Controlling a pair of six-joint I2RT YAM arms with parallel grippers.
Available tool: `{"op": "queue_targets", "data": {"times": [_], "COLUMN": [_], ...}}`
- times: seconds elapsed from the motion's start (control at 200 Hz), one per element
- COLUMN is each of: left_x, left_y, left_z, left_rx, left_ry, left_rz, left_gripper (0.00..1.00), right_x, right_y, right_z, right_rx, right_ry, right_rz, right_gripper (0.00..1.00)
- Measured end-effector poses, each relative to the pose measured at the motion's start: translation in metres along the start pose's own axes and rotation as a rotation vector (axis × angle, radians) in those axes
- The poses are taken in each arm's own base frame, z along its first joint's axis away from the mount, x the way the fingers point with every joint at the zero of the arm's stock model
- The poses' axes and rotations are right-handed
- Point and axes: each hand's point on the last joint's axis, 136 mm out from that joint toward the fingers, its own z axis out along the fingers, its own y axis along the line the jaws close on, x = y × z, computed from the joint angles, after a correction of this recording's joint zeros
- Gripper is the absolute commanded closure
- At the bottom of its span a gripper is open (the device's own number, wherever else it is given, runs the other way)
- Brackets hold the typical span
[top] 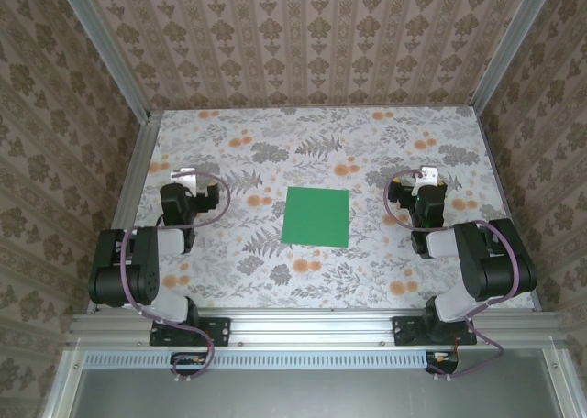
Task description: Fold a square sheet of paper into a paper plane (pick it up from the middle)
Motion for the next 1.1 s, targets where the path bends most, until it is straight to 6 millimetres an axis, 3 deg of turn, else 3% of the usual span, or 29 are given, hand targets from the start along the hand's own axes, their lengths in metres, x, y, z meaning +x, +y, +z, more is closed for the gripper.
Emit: {"op": "queue_targets", "data": {"times": [0.2,0.415,0.57,0.67,0.735,0.84,0.955,1.105], "left_x": [-0.001,-0.062,-0.090,-0.104,-0.111,-0.115,-0.107,-0.097], "left_y": [0.002,0.012,0.016,0.017,0.017,0.012,0.004,-0.002], "left_z": [0.002,-0.013,-0.035,-0.050,-0.056,-0.060,-0.060,-0.063], "left_rx": [-0.009,-0.042,-0.055,-0.055,-0.045,-0.012,0.025,0.055], "left_ry": [0.065,0.011,0.013,0.029,0.052,0.106,0.168,0.216], "left_rz": [0.000,-0.033,-0.102,-0.164,-0.199,-0.232,-0.257,-0.262], "left_gripper": [0.00,0.00,0.00,0.00,0.00,0.00,0.00,0.00], "right_x": [-0.014,-0.073,-0.118,-0.133,-0.131,-0.109,-0.071,-0.020], "right_y": [-0.002,0.009,0.013,0.026,0.042,0.089,0.148,0.204], "right_z": [-0.009,-0.033,-0.037,-0.041,-0.044,-0.049,-0.059,-0.072], "right_rx": [0.012,0.034,0.038,-0.009,-0.057,-0.165,-0.264,-0.325], "right_ry": [-0.030,-0.086,-0.023,0.045,0.107,0.251,0.428,0.608], "right_rz": [0.004,0.032,0.146,0.209,0.230,0.227,0.179,0.123], "right_gripper": [0.00,0.00,0.00,0.00,0.00,0.00,0.00,0.01]}}
